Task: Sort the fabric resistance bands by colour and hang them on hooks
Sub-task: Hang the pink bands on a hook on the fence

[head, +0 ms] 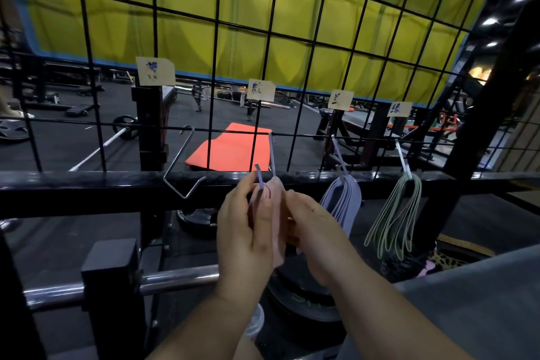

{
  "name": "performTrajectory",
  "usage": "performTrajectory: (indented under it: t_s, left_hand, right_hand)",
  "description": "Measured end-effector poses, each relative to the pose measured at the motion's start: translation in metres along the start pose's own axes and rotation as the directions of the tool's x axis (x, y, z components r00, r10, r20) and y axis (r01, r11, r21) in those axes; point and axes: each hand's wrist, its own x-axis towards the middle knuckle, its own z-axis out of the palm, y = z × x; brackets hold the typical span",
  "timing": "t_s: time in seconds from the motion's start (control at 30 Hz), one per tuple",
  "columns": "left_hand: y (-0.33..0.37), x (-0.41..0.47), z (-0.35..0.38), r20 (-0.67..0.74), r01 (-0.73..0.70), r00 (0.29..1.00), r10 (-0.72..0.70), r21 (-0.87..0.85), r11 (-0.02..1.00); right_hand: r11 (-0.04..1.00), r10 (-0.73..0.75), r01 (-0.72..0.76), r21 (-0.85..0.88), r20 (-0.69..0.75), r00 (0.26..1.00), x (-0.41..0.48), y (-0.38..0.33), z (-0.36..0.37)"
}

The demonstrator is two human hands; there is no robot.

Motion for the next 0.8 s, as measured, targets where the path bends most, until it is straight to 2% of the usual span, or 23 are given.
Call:
performTrajectory:
  t_s: [0.17,0.53,0.67,0.8]
  left_hand:
    - [-0.007,-0.011,0.005,0.001,-0.013,1.0,0.013,0.046,0.999]
    - [-0.022,-0.019,0.008,0.014,-0.037,0.999,0.035,0.142,0.989]
    - [-0.024,-0.024,0.011,0.0,-0.014,1.0,0.014,0.117,0.993]
    - [-0.017,-0.014,0.004,-0.035,-0.085,0.995,0.09,0.11,0.99]
  right_hand:
    - [0.996,-0.025,0.022,-0.082,-0.035,0.999,-0.001,0.007,0.007]
    - [0.992,0.073,-0.078,-0.096,-0.052,0.996,-0.001,0.023,0.012]
    - [0.993,0.085,-0.09,-0.071,-0.072,0.994,-0.003,0.026,0.014]
    - [0.997,0.071,-0.071,-0.001,-0.083,0.994,-0.003,0.027,0.013]
